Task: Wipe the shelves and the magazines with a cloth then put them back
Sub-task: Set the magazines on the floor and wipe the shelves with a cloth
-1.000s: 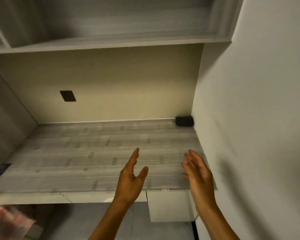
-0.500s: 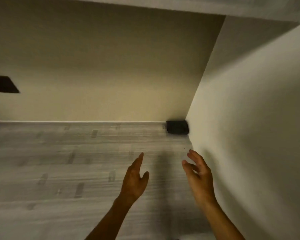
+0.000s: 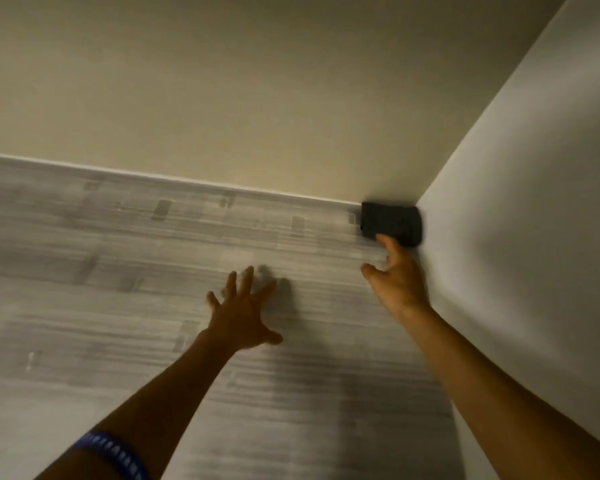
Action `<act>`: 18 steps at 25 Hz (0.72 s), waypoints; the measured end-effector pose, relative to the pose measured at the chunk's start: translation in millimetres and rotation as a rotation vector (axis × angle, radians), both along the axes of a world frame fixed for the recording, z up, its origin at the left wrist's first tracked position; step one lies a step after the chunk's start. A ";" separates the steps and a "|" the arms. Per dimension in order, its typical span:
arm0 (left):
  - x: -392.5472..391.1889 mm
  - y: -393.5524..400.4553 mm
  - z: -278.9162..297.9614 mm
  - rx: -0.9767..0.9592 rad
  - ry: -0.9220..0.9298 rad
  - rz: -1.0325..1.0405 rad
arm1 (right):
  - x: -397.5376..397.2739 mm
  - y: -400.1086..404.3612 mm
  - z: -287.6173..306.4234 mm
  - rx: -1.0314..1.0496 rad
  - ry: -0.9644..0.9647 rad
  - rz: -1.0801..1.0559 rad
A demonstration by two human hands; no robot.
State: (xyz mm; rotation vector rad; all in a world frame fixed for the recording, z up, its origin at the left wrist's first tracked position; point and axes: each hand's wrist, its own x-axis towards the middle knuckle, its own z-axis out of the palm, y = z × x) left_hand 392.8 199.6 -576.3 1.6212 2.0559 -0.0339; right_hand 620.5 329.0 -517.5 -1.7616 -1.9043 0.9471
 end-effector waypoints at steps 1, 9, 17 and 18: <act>-2.5 5.5 -5.9 -0.033 0.010 -0.009 | -0.3 7.4 -15.3 0.000 -0.018 0.032; 0.4 32.9 -20.2 -0.184 -0.012 0.016 | 1.4 60.5 -79.5 0.218 -0.353 -0.013; -3.8 32.2 -26.3 -0.149 0.069 -0.023 | -3.5 151.7 -85.8 0.065 -0.883 0.233; -3.5 33.1 -26.3 -0.150 0.087 -0.025 | -4.2 155.5 -84.6 0.093 -0.895 0.241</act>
